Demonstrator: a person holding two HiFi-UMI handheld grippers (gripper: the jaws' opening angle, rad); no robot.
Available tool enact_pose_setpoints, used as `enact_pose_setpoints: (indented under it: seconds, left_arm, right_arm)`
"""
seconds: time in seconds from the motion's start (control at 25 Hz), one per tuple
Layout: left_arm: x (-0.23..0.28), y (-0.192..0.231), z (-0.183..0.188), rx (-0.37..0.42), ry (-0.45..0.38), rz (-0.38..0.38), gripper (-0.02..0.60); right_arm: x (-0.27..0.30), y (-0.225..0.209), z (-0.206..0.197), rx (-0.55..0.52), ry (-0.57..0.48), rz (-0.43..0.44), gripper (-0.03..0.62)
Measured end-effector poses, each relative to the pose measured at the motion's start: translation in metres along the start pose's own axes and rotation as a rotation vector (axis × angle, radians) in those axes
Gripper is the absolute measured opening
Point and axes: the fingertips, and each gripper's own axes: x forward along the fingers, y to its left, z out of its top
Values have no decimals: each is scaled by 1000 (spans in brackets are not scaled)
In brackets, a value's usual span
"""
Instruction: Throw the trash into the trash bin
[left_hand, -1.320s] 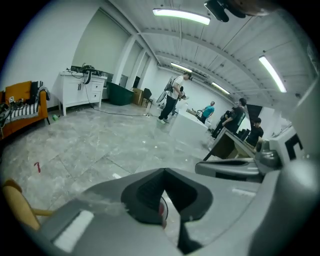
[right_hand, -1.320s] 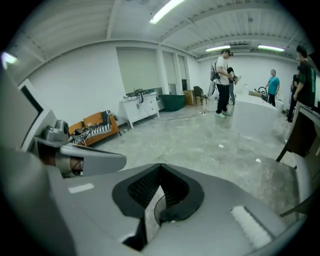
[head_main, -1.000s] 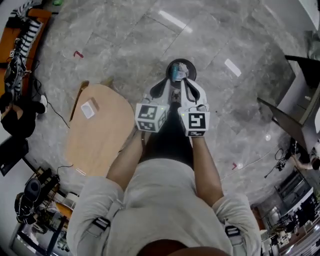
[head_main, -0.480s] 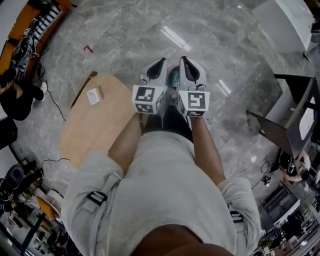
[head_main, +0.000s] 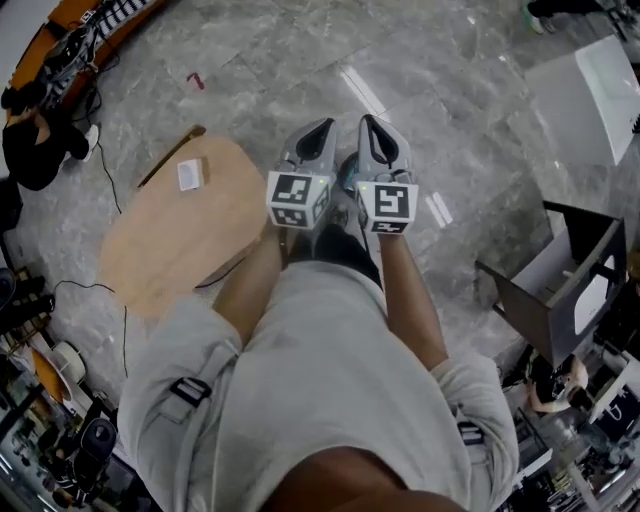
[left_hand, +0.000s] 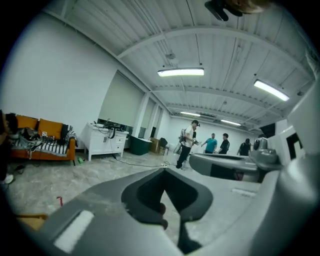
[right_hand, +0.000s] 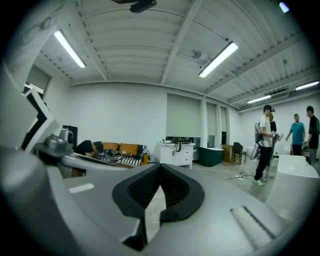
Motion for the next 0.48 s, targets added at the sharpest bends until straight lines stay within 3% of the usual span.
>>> enact_pose_setpoints:
  seconds: [0.12,0.28,0.48]
  left_arm:
    - [-16,33,1,-46,-18,112,18]
    - [-48,78,2,-43,-37,278,18]
    - [-139,149,-2,-60,-63,570,18]
  right_arm:
    - [25,30,-6,0,12,131,8]
    - [53,74,-7,4,6,305,8]
    - [73,167,-5,-18,-12,565,8]
